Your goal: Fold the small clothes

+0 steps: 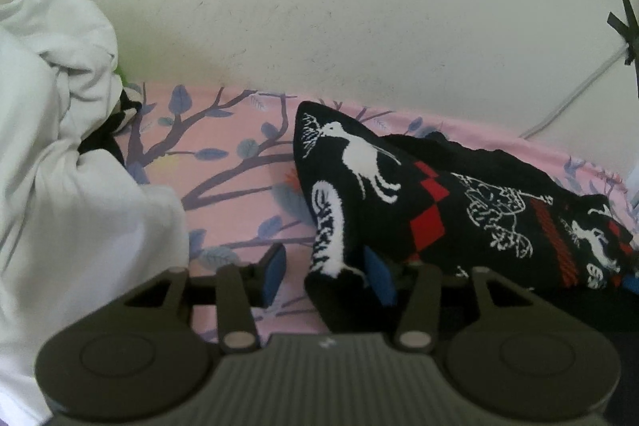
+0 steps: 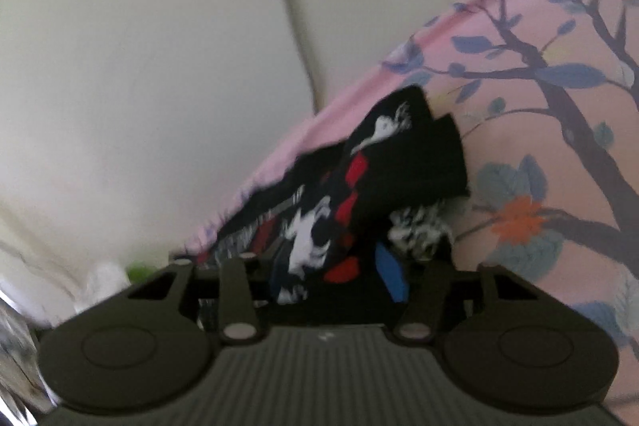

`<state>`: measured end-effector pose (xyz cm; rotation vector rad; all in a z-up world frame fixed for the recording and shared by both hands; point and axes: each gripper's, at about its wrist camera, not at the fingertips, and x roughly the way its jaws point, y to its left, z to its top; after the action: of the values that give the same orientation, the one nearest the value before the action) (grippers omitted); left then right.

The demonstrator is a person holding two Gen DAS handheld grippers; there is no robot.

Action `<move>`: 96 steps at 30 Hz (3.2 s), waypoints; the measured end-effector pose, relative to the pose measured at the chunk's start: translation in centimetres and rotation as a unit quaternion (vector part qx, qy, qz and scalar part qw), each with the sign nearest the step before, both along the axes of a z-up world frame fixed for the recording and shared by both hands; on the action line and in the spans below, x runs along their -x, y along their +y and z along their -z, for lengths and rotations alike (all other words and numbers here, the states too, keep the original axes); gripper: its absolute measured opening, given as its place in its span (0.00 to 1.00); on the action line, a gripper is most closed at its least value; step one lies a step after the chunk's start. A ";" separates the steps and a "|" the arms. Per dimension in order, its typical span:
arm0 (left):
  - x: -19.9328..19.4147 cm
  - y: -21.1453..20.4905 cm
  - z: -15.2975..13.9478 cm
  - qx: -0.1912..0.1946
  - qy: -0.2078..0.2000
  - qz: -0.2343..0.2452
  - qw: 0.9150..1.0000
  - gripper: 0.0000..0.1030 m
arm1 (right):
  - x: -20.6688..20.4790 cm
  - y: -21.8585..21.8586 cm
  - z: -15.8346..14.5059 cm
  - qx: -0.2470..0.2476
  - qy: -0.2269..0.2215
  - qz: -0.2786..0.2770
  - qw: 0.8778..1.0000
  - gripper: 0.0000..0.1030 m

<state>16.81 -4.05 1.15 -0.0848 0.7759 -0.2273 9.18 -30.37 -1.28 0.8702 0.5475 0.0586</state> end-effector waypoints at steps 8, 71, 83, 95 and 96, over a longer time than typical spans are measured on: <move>0.3 0.8 0.1 0.023 -0.002 0.005 1.000 0.49 | -0.2 1.0 -1.4 -0.011 -0.013 0.007 1.000 0.43; 15.4 7.7 -2.1 -0.024 0.029 0.100 0.994 0.71 | 20.7 4.9 -2.9 0.186 -0.045 -0.095 0.977 0.50; 23.2 7.2 -1.6 -0.058 0.048 0.126 0.989 0.65 | 30.4 5.8 -0.8 0.138 -0.013 -0.143 0.980 0.47; 24.5 9.9 -6.0 0.059 0.035 0.106 0.992 0.09 | 30.0 5.0 -2.6 0.073 -0.074 -0.153 0.983 0.10; 23.8 10.3 -6.7 0.083 0.033 0.104 0.991 0.09 | 29.4 4.5 -3.4 0.072 -0.091 -0.146 0.982 0.10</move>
<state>-7.01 6.25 7.86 -0.1684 0.8307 -0.4898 -20.20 -25.86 2.15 0.6314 0.4985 0.3591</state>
